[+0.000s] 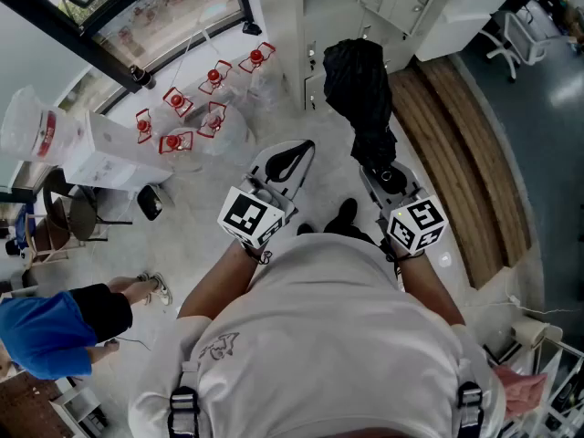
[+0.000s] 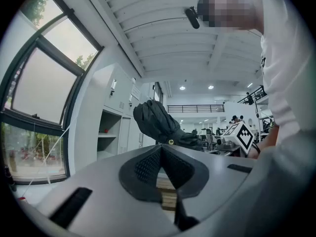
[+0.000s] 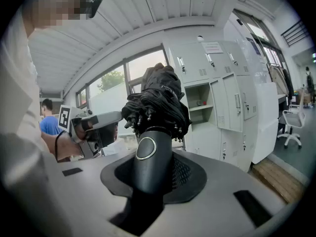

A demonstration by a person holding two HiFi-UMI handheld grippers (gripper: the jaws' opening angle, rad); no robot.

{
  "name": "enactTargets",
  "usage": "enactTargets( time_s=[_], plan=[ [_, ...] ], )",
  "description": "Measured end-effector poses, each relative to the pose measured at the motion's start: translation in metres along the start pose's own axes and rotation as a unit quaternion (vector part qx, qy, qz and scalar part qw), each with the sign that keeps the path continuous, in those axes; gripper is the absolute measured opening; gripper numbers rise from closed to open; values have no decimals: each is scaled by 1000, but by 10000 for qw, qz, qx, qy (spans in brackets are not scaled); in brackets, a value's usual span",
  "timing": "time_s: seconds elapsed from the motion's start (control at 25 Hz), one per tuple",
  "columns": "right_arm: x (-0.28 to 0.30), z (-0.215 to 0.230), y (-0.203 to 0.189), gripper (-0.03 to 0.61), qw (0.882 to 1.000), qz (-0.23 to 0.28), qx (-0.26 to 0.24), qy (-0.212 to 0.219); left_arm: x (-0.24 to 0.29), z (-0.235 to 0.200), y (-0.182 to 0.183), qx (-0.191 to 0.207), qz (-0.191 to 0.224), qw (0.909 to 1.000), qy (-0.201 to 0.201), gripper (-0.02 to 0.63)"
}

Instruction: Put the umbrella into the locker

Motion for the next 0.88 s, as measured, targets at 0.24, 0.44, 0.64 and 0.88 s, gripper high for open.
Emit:
enactTargets(
  time_s=[0.24,0.44,0.64,0.88],
  plan=[
    [5,27,4,124,9999,-79,-106,15,26,-3,-7,-27,-46,9999,125,11],
    [6,62,9,124,9999,-90,-13,50,64,-4,-18,-85,-194,9997,107,11],
    [6,114,21,124,9998,-173,18,51,114,-7,-25,-85,-281,9995,119,11],
    [6,176,38,124,9997,-213,25,138,171,-12,-29,18,-314,9993,208,11]
  ],
)
Point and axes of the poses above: the fingertips, and each gripper's own axes: x forward along the fingers, z to its right, y out of its top, the point moved 6 cm from there along -x, backward along the fingers, and after that the axes turned 5 degrees about x, right-handed, at the moved point
